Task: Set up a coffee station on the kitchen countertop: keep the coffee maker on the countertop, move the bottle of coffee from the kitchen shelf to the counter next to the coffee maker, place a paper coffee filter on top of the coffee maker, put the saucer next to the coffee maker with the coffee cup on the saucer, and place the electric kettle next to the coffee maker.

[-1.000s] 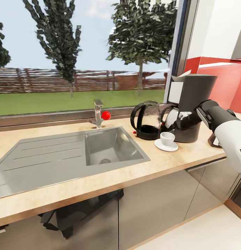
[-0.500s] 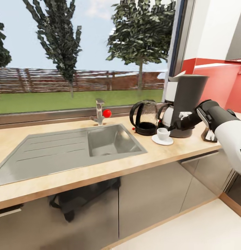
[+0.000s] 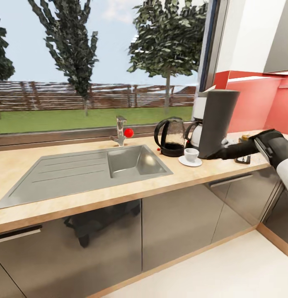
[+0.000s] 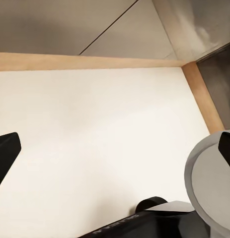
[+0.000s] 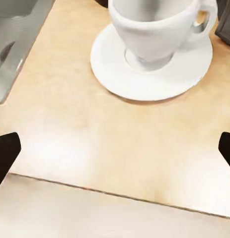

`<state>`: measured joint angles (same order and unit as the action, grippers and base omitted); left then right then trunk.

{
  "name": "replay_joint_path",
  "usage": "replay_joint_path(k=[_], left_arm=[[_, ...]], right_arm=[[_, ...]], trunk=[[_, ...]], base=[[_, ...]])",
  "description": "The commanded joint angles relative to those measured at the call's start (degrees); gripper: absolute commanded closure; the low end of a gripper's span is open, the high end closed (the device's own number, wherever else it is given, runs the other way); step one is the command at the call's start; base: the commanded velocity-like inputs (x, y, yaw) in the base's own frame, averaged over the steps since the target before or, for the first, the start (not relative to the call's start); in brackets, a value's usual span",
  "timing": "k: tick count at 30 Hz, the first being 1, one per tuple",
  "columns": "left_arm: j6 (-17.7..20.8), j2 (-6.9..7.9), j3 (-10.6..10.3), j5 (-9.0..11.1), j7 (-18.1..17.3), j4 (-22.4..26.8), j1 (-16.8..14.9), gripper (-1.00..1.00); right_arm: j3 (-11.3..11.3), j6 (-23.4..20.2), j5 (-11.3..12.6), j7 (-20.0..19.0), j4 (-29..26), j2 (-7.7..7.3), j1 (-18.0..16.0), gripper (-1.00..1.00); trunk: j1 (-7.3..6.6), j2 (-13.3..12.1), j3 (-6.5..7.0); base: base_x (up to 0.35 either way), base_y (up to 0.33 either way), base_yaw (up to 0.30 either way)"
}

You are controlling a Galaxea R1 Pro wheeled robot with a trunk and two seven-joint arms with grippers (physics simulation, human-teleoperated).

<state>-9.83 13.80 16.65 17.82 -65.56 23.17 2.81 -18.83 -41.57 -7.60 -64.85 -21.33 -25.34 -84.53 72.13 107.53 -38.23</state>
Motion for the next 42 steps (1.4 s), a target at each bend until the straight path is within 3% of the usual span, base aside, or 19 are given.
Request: replay_joint_path(k=[1, 3, 4, 6, 9, 11, 13, 16, 18, 20, 25, 27, 30, 34, 36, 38, 39, 41, 42], left_arm=[[-0.4, 0.0, 0.0, 0.0, 0.0, 0.0, 0.0, -1.0], [-0.4, 0.0, 0.0, 0.0, 0.0, 0.0, 0.0, -1.0], [-0.4, 0.0, -0.1, 0.0, 0.1, 0.0, 0.0, -1.0], [-0.4, 0.0, -0.1, 0.0, 0.1, 0.0, 0.0, -1.0], [-0.4, 0.0, -0.1, 0.0, 0.1, 0.0, 0.0, -1.0], [-0.4, 0.0, -0.1, 0.0, 0.1, 0.0, 0.0, -1.0], [-0.4, 0.0, -0.1, 0.0, 0.1, -0.1, 0.0, -1.0], [-0.4, 0.0, -0.1, 0.0, 0.2, -0.1, 0.0, -1.0], [-0.4, 0.0, -0.1, 0.0, 0.2, -0.1, 0.0, -1.0], [-0.4, 0.0, -0.1, 0.0, 0.2, -0.1, 0.0, -1.0], [-0.4, 0.0, 0.1, 0.0, 0.2, -0.1, 0.0, -1.0], [-0.4, 0.0, 0.1, 0.0, 0.2, -0.1, 0.0, -1.0], [-0.4, 0.0, 0.1, 0.0, 0.2, -0.1, 0.0, -1.0], [-0.4, 0.0, 0.2, 0.0, 0.2, -0.2, 0.0, -1.0], [-0.5, 0.0, 0.2, 0.0, 0.2, -0.2, 0.0, -1.0], [-0.5, -0.02, 0.2, 0.0, 0.2, -0.2, 0.0, -1.0], [-0.5, -0.03, 0.2, 0.0, 0.2, -0.2, 0.0, -1.0], [-0.5, -0.01, 0.2, 0.0, 0.2, -0.3, 0.0, -1.0], [-0.5, -0.01, 0.2, 0.0, 0.2, -0.3, 0.0, -1.0]], right_arm=[[0.2, 1.7, -0.5, -3.8, -0.4, -1.76, 0.7, -1.0], [0.2, 4.2, -0.4, -7.2, -0.6, -4.0, 1.9, -1.0], [0.2, 8.5, -0.3, -10.2, -0.9, -6.1, 3.8, -1.0], [0.2, 13.1, -0.2, -12.8, -1.1, -8.12, 5.9, -1.0], [0.3, 16.0, -0.1, -14.7, -1.2, -10.28, 7.8, -1.0], [0.3, 19.5, 1.2, -16.8, -1.3, -12.86, 11.4, -1.0], [0.3, 22.3, 2.2, -17.4, -1.4, -13.82, 13.7, -1.0], [0.4, 28.8, 5.3, -18.2, -1.2, -16.41, 21.8, -1.0], [0.4, 30.1, 6.2, -18.1, -1.0, -17.05, 26.2, -1.0], [0.4, 32.0, 6.9, -16.9, -0.8, -17.51, 33.9, -1.0], [0.4, 36.3, 7.6, -12.8, 1.7, -17.47, 42.4, -1.0], [0.4, 38.8, 9.7, -9.7, 4.7, -17.32, 46.0, -1.0], [0.4, 43.7, 15.1, -4.3, 9.7, -16.21, 50.8, -1.0], [0.3, 47.8, 19.0, 3.2, 14.4, -13.11, 55.3, -1.0], [0.3, 50.3, 20.6, 11.7, 17.0, -8.05, 59.0, -1.0], [0.3, 51.2, 20.9, 16.7, 17.7, -5.09, 60.5, -1.0], [0.3, 51.9, 21.1, 21.9, 18.1, -2.44, 61.9, -1.0], [0.3, 52.6, 21.3, 28.6, 18.5, 1.12, 63.5, -1.0], [0.2, 52.7, 21.3, 30.3, 18.5, 2.29, 64.1, -1.0]], trunk=[[0.0, 0.0, -0.05], [0.0, 0.0, -0.05], [0.0, 0.0, -0.05], [0.0, 0.0, -0.05], [0.0, 0.0, -0.05], [0.0, 0.0, -0.05], [0.0, 0.0, -0.05], [0.0, 0.0, -0.05], [0.0, 0.0, -0.05], [0.0, 0.0, -0.05], [0.0, 0.0, -0.05], [0.0, 0.0, -0.05], [0.0, 0.0, -0.05], [0.0, 0.0, -0.05], [0.0, 0.0, -0.05], [0.0, 0.0, -0.05], [0.0, 0.0, -0.05], [0.0, 0.0, -0.05], [0.0, 0.0, -0.05]], base=[[-0.01, 0.0, 0.0], [-0.006, 0.0, 0.0], [-0.003, 0.0, 0.0], [-0.002, 0.0, 0.0], [0.0, 0.0, 0.0], [0.0, 0.0, 0.0], [0.0, 0.0, 0.0], [0.0, 0.0, 0.0], [0.0, 0.0, 0.0], [0.0, 0.0, 0.0], [0.0, 0.0, 0.0], [0.0, 0.0, 0.0], [0.0, 0.0, 0.0], [0.0, 0.0, 0.0], [0.0, 0.0, 0.0], [0.0, 0.0, 0.0], [0.0, 0.0, 0.0], [0.0, 0.0, 0.0], [0.0, 0.0, 0.0]])
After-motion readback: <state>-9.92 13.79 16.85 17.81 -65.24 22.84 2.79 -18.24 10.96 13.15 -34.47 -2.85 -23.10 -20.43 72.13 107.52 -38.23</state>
